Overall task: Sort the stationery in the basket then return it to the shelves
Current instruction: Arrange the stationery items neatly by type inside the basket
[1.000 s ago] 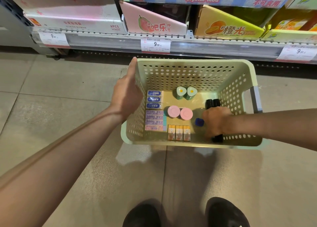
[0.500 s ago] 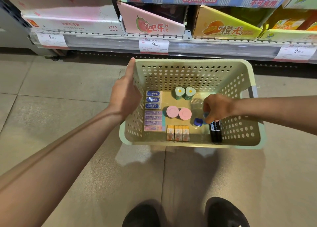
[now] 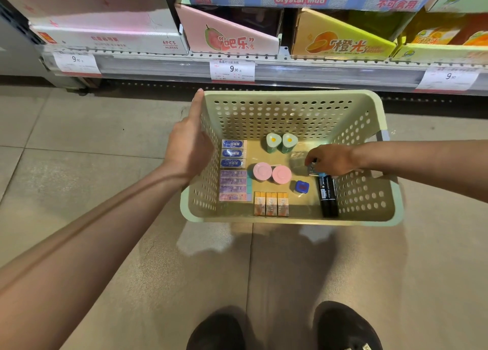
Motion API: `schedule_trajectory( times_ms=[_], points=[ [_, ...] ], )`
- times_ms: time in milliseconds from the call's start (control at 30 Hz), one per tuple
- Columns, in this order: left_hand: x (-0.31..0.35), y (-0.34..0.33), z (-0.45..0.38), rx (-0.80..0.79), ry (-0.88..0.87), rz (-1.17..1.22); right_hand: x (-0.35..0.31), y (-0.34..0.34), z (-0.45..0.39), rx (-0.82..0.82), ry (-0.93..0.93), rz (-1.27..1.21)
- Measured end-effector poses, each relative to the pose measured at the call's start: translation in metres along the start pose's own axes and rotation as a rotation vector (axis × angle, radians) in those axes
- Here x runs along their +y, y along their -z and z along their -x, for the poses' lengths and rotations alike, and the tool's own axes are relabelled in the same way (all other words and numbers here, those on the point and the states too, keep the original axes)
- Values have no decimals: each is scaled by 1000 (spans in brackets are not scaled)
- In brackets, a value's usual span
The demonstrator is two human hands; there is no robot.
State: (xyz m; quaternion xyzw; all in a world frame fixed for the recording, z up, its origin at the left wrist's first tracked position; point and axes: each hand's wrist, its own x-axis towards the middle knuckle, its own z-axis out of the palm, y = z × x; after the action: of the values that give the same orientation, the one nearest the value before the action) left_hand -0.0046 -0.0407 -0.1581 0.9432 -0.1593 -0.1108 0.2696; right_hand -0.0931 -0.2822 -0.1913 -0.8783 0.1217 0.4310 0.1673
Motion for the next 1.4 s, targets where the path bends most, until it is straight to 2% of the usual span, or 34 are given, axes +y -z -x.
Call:
schedule_trajectory(
  times_ms=[100, 267, 400, 567, 1067, 1400],
  points=[
    [2, 1, 1, 1, 6, -3, 5, 0, -4, -57, -40, -127],
    [4, 1, 2, 2, 19, 0, 2, 0, -7, -38, -76, -68],
    [3, 1, 1, -1, 28, 12, -2, -5, 3, 79, -30, 205],
    [2, 1, 2, -1, 12, 11, -5, -21, 3, 107, -19, 314],
    [-5, -1, -1, 14, -47, 3, -9, -43, -7, 127, 3, 263],
    [-6, -3, -1, 34, -68, 14, -10, -49, -7, 200, 12, 309]
  ],
)
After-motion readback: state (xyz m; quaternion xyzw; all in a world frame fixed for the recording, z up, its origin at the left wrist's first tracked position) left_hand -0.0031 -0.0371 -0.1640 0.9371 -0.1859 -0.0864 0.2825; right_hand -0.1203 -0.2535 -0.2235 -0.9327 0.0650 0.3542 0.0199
